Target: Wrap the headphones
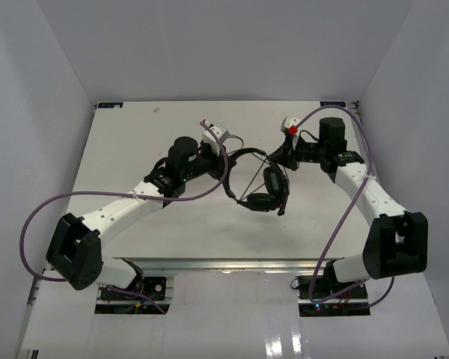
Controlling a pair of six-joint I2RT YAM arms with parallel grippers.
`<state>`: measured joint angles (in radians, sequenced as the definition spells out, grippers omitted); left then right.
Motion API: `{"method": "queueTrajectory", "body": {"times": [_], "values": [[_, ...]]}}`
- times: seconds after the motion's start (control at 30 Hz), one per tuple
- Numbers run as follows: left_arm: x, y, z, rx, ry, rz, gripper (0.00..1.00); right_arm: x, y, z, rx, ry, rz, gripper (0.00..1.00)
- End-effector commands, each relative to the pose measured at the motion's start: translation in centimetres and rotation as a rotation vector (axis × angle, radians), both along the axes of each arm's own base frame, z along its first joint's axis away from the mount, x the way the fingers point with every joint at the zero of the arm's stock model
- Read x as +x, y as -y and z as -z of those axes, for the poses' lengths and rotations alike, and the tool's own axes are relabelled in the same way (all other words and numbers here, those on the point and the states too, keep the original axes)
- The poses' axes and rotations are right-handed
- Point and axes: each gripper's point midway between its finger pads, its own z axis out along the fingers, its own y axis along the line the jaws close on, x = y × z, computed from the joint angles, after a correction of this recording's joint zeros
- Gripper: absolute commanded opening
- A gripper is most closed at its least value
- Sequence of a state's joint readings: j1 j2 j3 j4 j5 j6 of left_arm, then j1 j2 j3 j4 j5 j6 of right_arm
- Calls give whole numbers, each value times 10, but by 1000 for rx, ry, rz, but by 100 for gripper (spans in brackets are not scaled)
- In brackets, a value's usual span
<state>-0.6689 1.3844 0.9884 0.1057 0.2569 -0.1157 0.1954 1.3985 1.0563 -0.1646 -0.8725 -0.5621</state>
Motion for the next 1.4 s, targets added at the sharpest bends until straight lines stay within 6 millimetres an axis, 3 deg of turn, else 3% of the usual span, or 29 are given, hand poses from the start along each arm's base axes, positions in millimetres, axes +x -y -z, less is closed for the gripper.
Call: {"method": "queueTrajectory", "body": {"times": [0.0, 0.07, 0.17, 0.23, 0.3, 0.37, 0.43, 0.53, 0.63, 1.0, 1.37], "values": [[-38, 18, -121, -277, 102, 165, 0, -20, -19, -13, 234, -135, -173, 10], [-40, 22, -135, -318, 89, 179, 0, -27, -25, -20, 283, -180, -222, 11], [-40, 26, -180, -423, 91, 185, 0, -38, -37, -19, 328, -264, -289, 16], [-33, 27, -192, -477, 66, 144, 0, -47, -44, -16, 350, -311, -315, 23], [-22, 23, -222, -562, 63, 72, 0, -62, -55, -15, 374, -346, -350, 32], [-5, 16, -242, -660, 36, -32, 0, -71, -61, -28, 414, -272, -388, 39], [5, 15, -251, -707, 25, -71, 0, -81, -66, -33, 452, -342, -394, 44], [13, 16, -268, -763, 16, -94, 0, -89, -74, -52, 496, -275, -448, 45], [18, 20, -279, -787, 5, -97, 0, -96, -83, -59, 524, -270, -483, 45], [35, 7, -305, -854, 20, -205, 0, -109, -104, -45, 531, -306, -542, 39], [53, -10, -304, -873, 13, -355, 0, -106, -109, -34, 488, -269, -489, 8]]}}
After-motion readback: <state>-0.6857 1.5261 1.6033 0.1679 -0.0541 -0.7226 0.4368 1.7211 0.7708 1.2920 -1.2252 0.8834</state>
